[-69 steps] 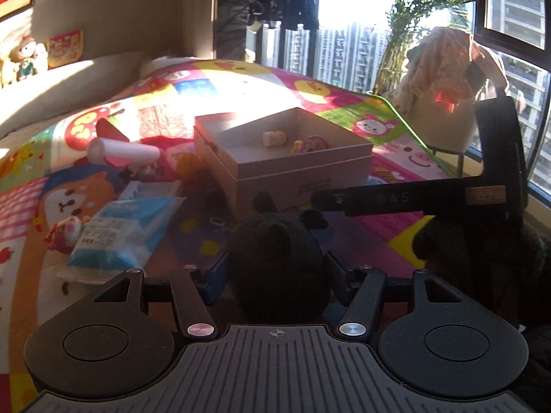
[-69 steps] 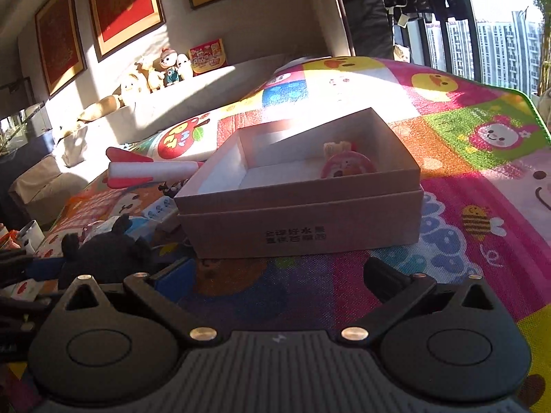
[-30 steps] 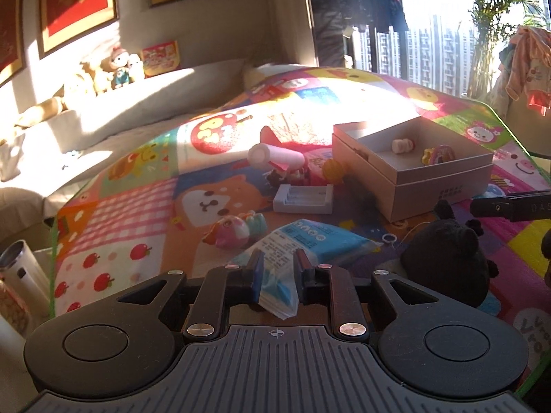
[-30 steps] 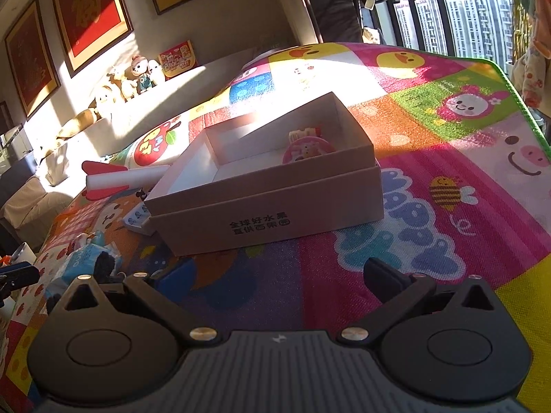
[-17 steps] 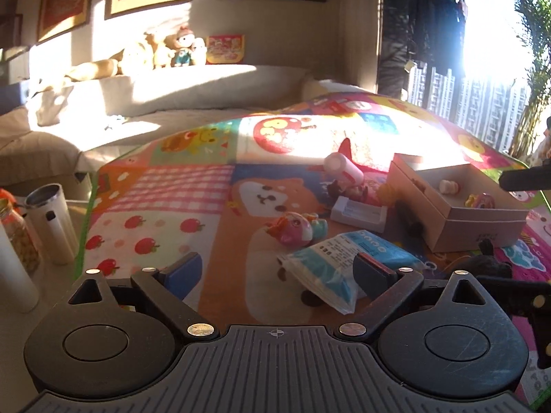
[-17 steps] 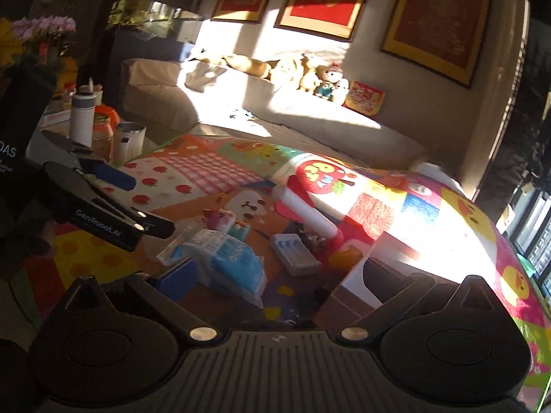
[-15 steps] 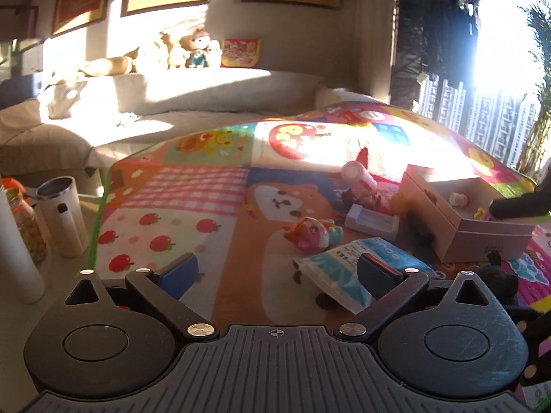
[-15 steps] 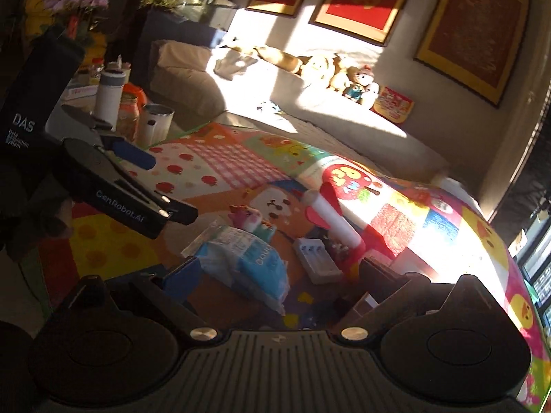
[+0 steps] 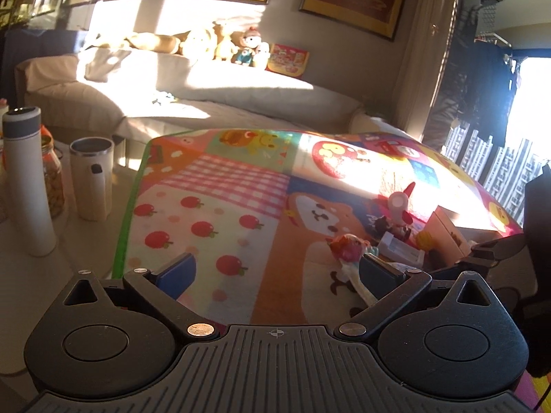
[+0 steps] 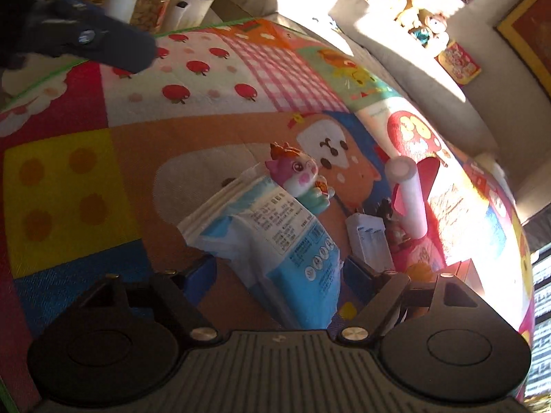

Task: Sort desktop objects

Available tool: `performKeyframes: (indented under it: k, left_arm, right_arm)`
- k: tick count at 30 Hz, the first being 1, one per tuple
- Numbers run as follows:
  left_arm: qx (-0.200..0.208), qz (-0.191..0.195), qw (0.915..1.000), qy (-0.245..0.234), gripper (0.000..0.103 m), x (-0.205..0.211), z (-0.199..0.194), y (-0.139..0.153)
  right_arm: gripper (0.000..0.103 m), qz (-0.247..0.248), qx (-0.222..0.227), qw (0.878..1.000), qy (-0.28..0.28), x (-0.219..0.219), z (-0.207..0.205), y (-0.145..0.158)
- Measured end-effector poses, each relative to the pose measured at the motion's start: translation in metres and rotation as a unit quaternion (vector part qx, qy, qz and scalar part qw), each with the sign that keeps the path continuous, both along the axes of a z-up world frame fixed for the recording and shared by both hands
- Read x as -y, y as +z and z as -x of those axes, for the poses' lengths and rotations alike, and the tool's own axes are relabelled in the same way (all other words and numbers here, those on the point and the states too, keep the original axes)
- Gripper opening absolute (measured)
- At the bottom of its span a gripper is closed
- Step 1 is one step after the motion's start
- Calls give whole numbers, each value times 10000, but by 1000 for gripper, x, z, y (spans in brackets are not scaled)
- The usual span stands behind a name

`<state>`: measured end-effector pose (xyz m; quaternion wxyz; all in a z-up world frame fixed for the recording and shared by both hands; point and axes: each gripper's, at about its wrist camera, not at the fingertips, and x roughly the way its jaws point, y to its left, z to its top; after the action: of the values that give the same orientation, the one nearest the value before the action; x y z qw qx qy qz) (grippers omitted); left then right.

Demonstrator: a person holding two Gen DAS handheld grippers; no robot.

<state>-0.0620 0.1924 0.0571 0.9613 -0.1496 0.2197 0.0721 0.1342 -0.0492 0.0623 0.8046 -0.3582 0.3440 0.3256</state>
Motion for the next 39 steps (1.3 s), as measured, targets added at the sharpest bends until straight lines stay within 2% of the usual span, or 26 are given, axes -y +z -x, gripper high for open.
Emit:
performKeyframes:
  k: [2,3,5,6,7,8,10,11,13,15,16,17,22,25,27,30,32,33,34,37,39]
  left_arm:
    - [-52,21,9999,-97,103,3,0,-3]
    - [-82,23,9999,-129,103,5,0,-4]
    - [-136,33,9997,-190,103,9,-1,-5]
    - [-154,63,9996,-233,103,11,-1,-5]
    - [-172,120,9993,-295,103,13,-1,-5]
    - [-196,197,9989,-379,103,15,-1,-5]
    - [-284,445,9965,-644,103,22,-3,-5]
    - [-376,623,9934,-889,103,28,-6,-7]
    - [-542,837,9865,-1302,103,42,-15,-11]
    - [-774,900,9800,-1598,103,62,-30,-17]
    - [-875,818,9781,-1702,103,73,-40,-20]
    - [-940,692,9775,-1754,103,83,-49,-22]
    - [-1316,213,9756,-1747,103,115,-107,-30]
    - [-1469,-74,9737,-1740,103,128,-137,-35]
    - [-1491,-374,9727,-1737,103,135,-149,-38]
    - [-1464,-871,9718,-1634,103,140,-157,-43]
    - [-1443,-1027,9715,-1572,103,138,-158,-46]
    - [-1425,-1052,9719,-1549,98,136,-157,-46]
    - [-1405,-1066,9727,-1506,83,133,-156,-46]
    - [-1367,-1007,9756,-1391,57,120,-151,-44]
    - [-1346,-1007,9767,-1335,45,110,-147,-42]
  right_arm:
    - [76,-679,-810,9934,-454,19,-14,12]
    - [75,-1051,-1333,9842,-510,33,-15,20]
    - [75,-1731,-2263,9580,-334,57,-9,33]
    - [75,-1999,-2544,9459,-250,68,-3,39]
    - [75,-2209,-2615,9394,-186,79,4,46]
    - [75,-2376,-2498,9385,-170,91,14,53]
    - [78,-2518,-1948,9473,-368,114,26,66]
    - [83,-2555,-1563,9526,-538,125,32,71]
    - [91,-2442,-434,9631,-1048,145,45,77]
    - [101,-2336,330,9618,-1388,165,57,75]
    - [101,-2329,598,9579,-1568,180,63,73]
    - [103,-2369,674,9537,-1728,192,66,70]
    - [103,-2620,574,9283,-2574,246,68,48]
    - [103,-2720,323,9177,-2876,263,64,31]
    - [103,-2742,194,9157,-2931,262,62,24]
    - [103,-2716,212,9232,-2711,248,66,19]
    - [103,-2801,132,9290,-2414,235,69,23]
    - [103,-2855,63,9309,-2279,230,70,24]
    - [103,-2930,-48,9329,-2096,221,70,26]
    - [103,-3056,-400,9333,-1842,196,63,23]
    - [103,-3011,-631,9349,-1772,178,54,16]
